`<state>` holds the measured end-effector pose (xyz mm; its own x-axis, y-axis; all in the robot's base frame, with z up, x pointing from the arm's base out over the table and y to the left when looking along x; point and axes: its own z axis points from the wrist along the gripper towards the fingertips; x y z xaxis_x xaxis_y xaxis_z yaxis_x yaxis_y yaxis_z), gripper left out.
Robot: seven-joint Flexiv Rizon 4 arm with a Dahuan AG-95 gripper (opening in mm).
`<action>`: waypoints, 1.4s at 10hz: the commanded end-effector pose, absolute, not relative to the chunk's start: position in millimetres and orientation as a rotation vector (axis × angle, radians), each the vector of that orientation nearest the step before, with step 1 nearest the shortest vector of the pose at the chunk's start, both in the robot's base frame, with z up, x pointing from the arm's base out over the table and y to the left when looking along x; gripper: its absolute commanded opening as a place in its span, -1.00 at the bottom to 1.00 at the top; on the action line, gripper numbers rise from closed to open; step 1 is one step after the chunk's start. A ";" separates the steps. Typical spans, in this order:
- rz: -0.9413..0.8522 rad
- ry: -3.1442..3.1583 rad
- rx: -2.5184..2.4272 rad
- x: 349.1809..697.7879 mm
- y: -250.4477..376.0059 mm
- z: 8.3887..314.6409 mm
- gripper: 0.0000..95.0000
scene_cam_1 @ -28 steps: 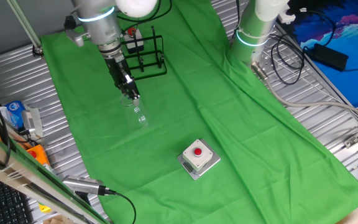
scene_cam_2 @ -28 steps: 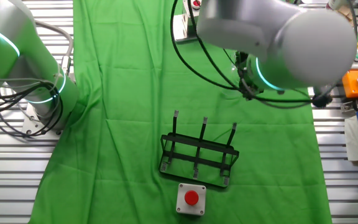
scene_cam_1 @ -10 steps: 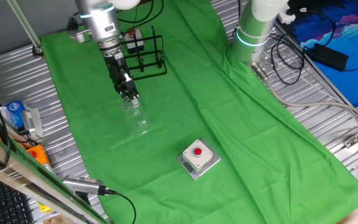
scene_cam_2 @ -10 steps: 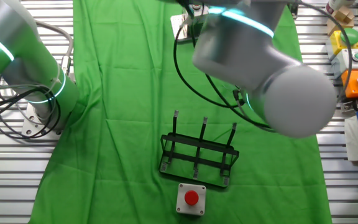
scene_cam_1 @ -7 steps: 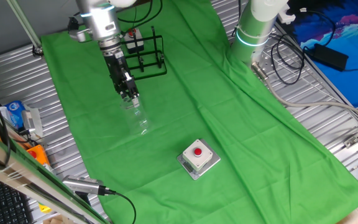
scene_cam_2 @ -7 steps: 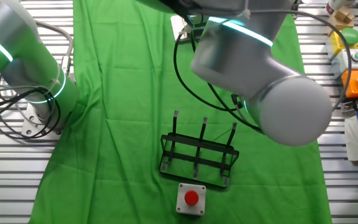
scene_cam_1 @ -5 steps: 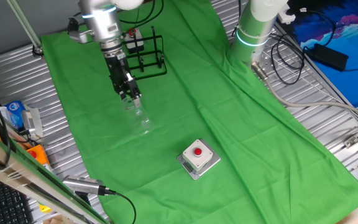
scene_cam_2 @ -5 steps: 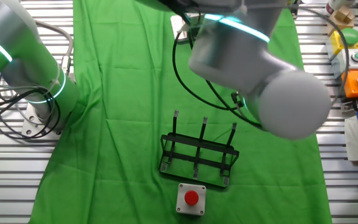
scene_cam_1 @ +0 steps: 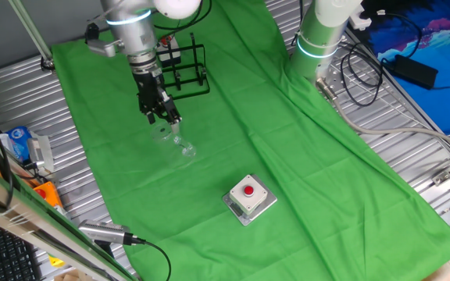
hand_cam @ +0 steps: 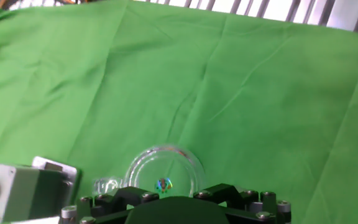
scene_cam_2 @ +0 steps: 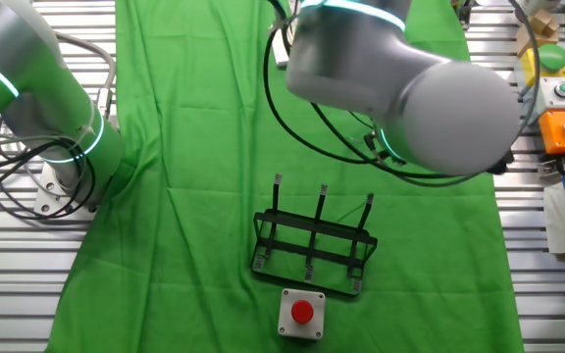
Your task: Take the cup off the cup rack
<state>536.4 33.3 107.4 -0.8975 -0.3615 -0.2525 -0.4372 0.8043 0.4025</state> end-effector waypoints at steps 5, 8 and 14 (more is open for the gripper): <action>0.663 2.802 -0.714 541.4 0.6 95.3 1.00; 0.691 2.793 -0.718 552.9 -14.8 95.3 1.00; 0.623 2.782 -0.789 558.1 -23.6 93.7 1.00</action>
<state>555.1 -24.0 95.7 -0.8419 -0.4616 -0.2794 -0.5364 0.7720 0.3410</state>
